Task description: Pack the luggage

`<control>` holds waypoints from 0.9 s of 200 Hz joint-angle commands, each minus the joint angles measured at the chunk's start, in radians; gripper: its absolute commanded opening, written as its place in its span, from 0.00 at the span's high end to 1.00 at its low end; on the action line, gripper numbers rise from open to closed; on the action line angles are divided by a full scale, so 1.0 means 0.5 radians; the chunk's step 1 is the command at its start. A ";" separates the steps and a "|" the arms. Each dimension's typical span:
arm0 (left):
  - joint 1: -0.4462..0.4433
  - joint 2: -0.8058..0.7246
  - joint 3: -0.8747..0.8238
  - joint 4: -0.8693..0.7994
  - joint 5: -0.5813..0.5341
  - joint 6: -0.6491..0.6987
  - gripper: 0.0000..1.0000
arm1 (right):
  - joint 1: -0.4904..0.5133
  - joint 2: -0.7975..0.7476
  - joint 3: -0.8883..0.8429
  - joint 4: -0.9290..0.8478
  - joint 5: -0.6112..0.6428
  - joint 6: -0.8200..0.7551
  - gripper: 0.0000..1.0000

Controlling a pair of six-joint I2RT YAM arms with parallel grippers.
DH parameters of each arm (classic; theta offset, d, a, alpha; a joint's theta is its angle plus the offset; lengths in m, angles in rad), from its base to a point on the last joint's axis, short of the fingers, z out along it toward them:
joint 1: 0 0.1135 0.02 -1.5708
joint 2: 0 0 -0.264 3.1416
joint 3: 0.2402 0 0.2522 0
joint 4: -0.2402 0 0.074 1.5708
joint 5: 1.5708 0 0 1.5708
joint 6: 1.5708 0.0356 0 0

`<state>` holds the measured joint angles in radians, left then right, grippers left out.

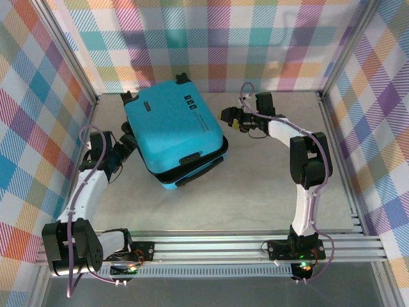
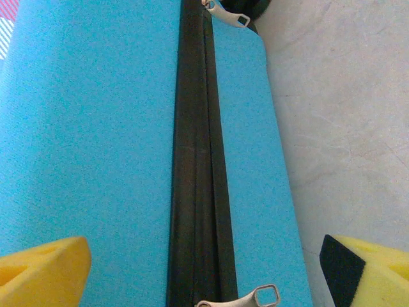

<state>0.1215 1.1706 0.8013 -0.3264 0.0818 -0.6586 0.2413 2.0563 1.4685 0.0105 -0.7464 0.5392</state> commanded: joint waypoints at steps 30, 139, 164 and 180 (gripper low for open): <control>0.024 0.133 -0.085 -0.151 -0.288 -0.026 0.09 | 0.005 -0.020 -0.111 0.058 -0.041 0.023 0.10; -0.166 0.906 0.253 0.252 0.083 0.193 0.14 | 0.220 -0.471 -0.900 0.461 0.043 0.163 0.19; -0.246 1.112 0.443 0.350 0.194 0.224 0.15 | 0.418 -0.606 -1.115 0.500 0.217 0.154 0.23; -0.289 1.237 0.557 0.430 0.317 0.257 0.16 | 0.580 -0.667 -1.252 0.581 0.317 0.196 0.26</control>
<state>0.0746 1.7199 0.9798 -0.2745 0.0311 -0.5789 0.3576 1.7611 0.9287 0.2485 -0.5701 0.6304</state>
